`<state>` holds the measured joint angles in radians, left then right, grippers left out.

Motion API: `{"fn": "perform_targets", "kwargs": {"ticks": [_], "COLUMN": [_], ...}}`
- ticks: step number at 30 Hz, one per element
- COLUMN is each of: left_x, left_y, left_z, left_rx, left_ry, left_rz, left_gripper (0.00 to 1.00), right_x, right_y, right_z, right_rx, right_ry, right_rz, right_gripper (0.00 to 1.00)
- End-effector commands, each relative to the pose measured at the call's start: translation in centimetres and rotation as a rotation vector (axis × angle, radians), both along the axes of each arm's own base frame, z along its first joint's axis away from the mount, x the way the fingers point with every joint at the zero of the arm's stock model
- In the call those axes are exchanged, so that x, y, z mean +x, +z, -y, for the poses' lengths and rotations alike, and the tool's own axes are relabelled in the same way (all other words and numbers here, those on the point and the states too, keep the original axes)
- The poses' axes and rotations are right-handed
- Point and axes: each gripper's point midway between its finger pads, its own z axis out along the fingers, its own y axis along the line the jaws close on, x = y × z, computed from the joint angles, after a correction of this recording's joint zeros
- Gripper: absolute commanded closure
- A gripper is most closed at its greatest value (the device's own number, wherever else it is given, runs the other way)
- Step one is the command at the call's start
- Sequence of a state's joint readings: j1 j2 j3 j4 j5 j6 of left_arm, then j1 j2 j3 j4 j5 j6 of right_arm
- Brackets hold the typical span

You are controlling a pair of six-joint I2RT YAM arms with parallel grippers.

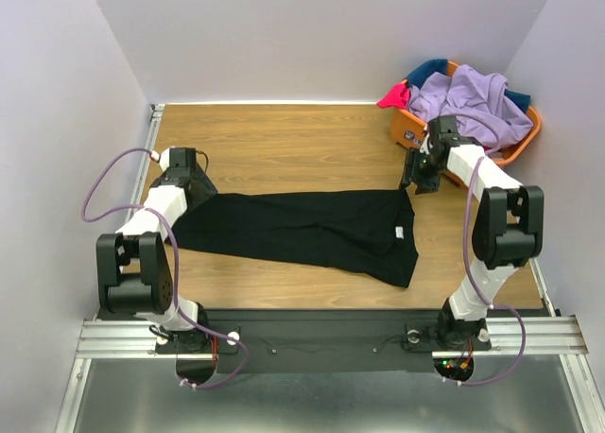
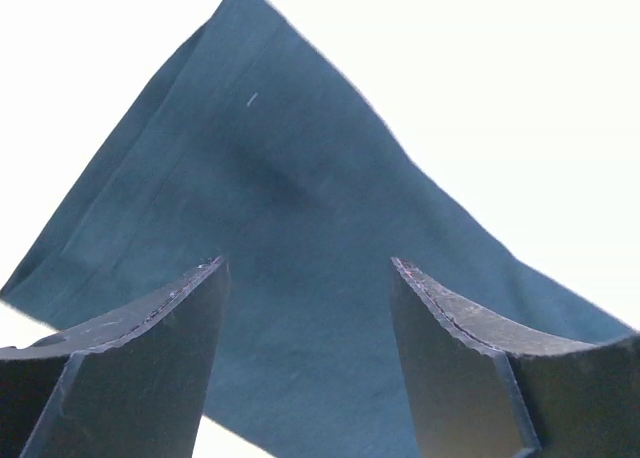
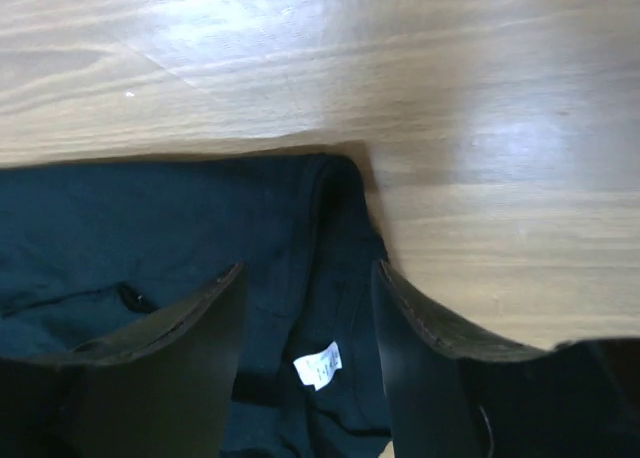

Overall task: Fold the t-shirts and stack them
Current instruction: Fold the tshirt

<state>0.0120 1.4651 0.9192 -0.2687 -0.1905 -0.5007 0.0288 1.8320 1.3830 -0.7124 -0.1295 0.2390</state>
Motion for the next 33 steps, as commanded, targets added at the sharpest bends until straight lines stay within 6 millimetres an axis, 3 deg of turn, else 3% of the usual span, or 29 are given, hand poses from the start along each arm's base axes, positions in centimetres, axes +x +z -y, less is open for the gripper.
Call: {"fn": "perform_targets", "kwargs": {"ticks": [1,5,6,9,14,20,23,28,33], "left_x": [3.2,4.8,5.0,5.6,5.5,3.3,2.3,1.5,1.5], "left_y": [2.3,2.3,2.2,1.3,-0.5,-4.7,-5.8,-6.7,-6.8], "left_z": [1.5,3.7,5.0,7.7,10.5,10.4,10.0,9.8,9.9], "left_rx": [-0.014,-0.026,-0.033,-0.049,-0.089,-0.094,-0.086,-0.083,-0.084], "left_ry": [-0.029,-0.076,-0.108,-0.153,-0.212,-0.204,-0.197,-0.194,-0.200], "left_rz": [0.074,0.076,0.073,0.053,0.022,-0.076,-0.101,-0.122,-0.127], "left_gripper": [0.24,0.24,0.24,0.24,0.20,0.16,0.15,0.14,0.14], "right_x": [1.7,-0.8,-1.4,-3.7,-5.1,-5.6,-6.1,-7.2,-8.3], "right_y": [6.0,5.0,4.6,3.3,2.0,0.3,-0.3,-1.6,-1.4], "right_z": [0.8,-1.3,-2.2,-6.2,-10.6,-14.0,-14.9,-15.9,-17.5], "right_rx": [0.012,0.079,0.092,0.133,0.242,0.344,0.376,0.387,0.415], "right_ry": [-0.022,0.035,0.060,0.183,0.319,0.441,0.470,0.498,0.555], "right_rz": [0.222,0.180,0.167,0.121,0.075,0.008,-0.023,-0.072,-0.085], "right_gripper": [0.41,0.42,0.42,0.42,0.42,0.42,0.42,0.43,0.43]}}
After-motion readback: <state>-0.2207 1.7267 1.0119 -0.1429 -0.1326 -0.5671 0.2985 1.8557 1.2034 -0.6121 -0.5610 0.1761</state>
